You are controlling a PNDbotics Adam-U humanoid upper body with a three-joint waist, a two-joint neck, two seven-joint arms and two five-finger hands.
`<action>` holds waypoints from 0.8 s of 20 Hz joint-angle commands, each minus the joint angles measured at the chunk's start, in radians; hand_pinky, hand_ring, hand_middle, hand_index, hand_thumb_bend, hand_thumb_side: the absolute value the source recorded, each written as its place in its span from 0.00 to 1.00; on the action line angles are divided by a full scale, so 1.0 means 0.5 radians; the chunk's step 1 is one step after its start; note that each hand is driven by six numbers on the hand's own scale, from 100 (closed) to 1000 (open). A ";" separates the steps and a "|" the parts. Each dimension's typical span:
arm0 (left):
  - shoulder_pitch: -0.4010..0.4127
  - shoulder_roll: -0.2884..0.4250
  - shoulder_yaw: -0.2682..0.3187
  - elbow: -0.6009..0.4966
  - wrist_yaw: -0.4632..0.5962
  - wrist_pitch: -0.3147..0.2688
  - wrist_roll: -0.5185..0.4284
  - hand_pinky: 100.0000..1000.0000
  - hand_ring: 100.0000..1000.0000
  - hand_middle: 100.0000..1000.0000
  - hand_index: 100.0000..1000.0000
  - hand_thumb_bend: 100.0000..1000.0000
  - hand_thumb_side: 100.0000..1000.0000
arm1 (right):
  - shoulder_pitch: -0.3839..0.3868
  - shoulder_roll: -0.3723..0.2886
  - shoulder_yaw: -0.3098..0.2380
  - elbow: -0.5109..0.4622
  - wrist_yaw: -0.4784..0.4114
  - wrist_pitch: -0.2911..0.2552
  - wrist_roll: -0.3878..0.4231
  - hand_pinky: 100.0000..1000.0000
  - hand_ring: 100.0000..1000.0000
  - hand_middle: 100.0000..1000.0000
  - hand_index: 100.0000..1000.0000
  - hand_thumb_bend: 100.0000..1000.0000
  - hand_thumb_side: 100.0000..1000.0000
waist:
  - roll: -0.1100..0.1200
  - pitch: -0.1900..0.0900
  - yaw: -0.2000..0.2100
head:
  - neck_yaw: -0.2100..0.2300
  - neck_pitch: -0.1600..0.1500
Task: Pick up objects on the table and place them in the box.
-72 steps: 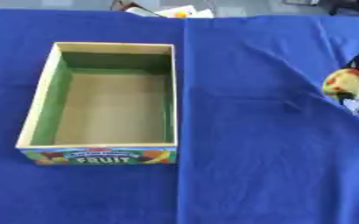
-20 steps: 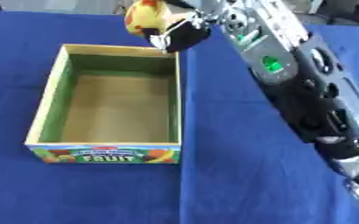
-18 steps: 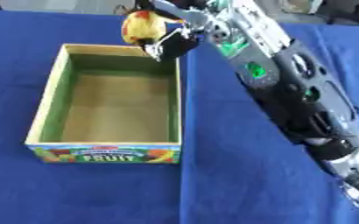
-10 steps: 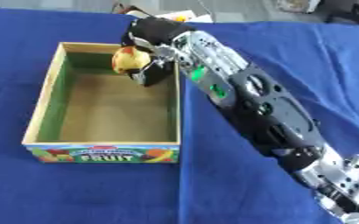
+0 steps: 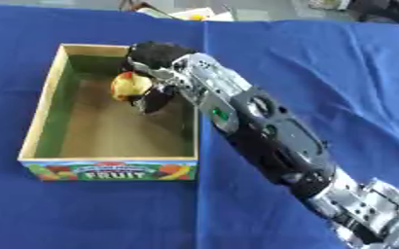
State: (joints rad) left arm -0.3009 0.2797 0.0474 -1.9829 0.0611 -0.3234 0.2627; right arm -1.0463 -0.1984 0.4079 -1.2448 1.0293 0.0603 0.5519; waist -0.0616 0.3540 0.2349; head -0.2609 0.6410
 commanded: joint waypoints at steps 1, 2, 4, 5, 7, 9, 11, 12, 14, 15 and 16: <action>-0.025 0.011 0.000 -0.034 0.004 -0.001 -0.010 0.58 0.81 0.84 0.88 0.00 1.00 | -0.052 0.014 -0.003 0.022 0.036 -0.010 0.040 0.74 0.71 0.54 0.64 0.00 0.11 | 0.008 -0.034 0.009 | -0.015 0.001; -0.026 0.011 0.000 -0.034 0.005 0.000 -0.011 0.58 0.81 0.84 0.88 0.00 1.00 | -0.056 0.018 -0.003 0.034 0.047 -0.016 0.059 0.74 0.72 0.57 0.67 0.00 0.11 | 0.006 -0.034 0.010 | -0.016 -0.001; -0.028 0.010 0.000 -0.034 0.006 0.001 -0.012 0.58 0.81 0.84 0.88 0.00 1.00 | -0.065 0.022 -0.002 0.054 0.071 -0.031 0.113 0.76 0.74 0.60 0.71 0.00 0.11 | 0.003 -0.035 0.013 | -0.019 -0.003; -0.028 0.010 0.000 -0.034 0.007 0.002 -0.012 0.58 0.81 0.84 0.88 0.00 1.00 | -0.069 0.021 -0.005 0.060 0.089 -0.038 0.142 0.76 0.74 0.61 0.72 0.00 0.11 | 0.002 -0.035 0.013 | -0.019 -0.003; -0.028 0.009 0.001 -0.034 0.008 0.003 -0.013 0.58 0.81 0.84 0.88 0.00 1.00 | -0.074 0.019 -0.014 0.072 0.134 -0.044 0.193 0.78 0.76 0.64 0.76 0.00 0.11 | 0.001 -0.035 0.014 | -0.021 -0.005; -0.027 0.009 0.001 -0.034 0.009 0.003 -0.013 0.58 0.81 0.84 0.88 0.00 1.00 | -0.075 0.018 -0.024 0.083 0.172 -0.051 0.237 0.79 0.78 0.67 0.80 0.00 0.20 | 0.000 -0.035 0.016 | -0.021 -0.007; -0.027 0.008 0.002 -0.034 0.009 0.004 -0.012 0.58 0.81 0.84 0.88 0.00 1.00 | -0.076 0.018 -0.032 0.087 0.195 -0.063 0.270 0.80 0.79 0.69 0.84 0.00 0.41 | 0.000 -0.036 0.017 | -0.020 -0.008; -0.026 0.008 0.003 -0.034 0.009 0.004 -0.012 0.58 0.81 0.84 0.88 0.00 1.00 | -0.076 0.018 -0.035 0.086 0.200 -0.070 0.281 0.81 0.80 0.70 0.86 0.00 0.55 | 0.001 -0.036 0.017 | -0.019 -0.009; -0.026 0.007 0.003 -0.034 0.009 0.004 -0.012 0.58 0.81 0.84 0.88 0.00 1.00 | -0.079 0.017 -0.036 0.077 0.203 -0.091 0.299 0.81 0.81 0.71 0.89 0.00 0.70 | 0.002 -0.036 0.016 | -0.016 -0.009; -0.026 0.007 0.003 -0.034 0.009 0.004 -0.012 0.58 0.81 0.84 0.88 0.00 1.00 | -0.083 0.015 -0.036 0.068 0.201 -0.103 0.304 0.82 0.81 0.72 0.90 0.00 0.75 | 0.003 -0.036 0.015 | -0.015 -0.009; -0.026 0.007 0.003 -0.034 0.009 0.004 -0.012 0.58 0.81 0.84 0.88 0.00 1.00 | -0.086 0.012 -0.037 0.055 0.197 -0.113 0.307 0.82 0.81 0.72 0.91 0.00 0.79 | 0.004 -0.036 0.014 | -0.014 -0.008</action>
State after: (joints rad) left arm -0.3068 0.2721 0.0473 -1.9829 0.0650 -0.3209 0.2598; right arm -1.0647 -0.1868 0.4010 -1.1954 1.1200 0.0114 0.7008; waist -0.0676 0.3559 0.2406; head -0.2678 0.6407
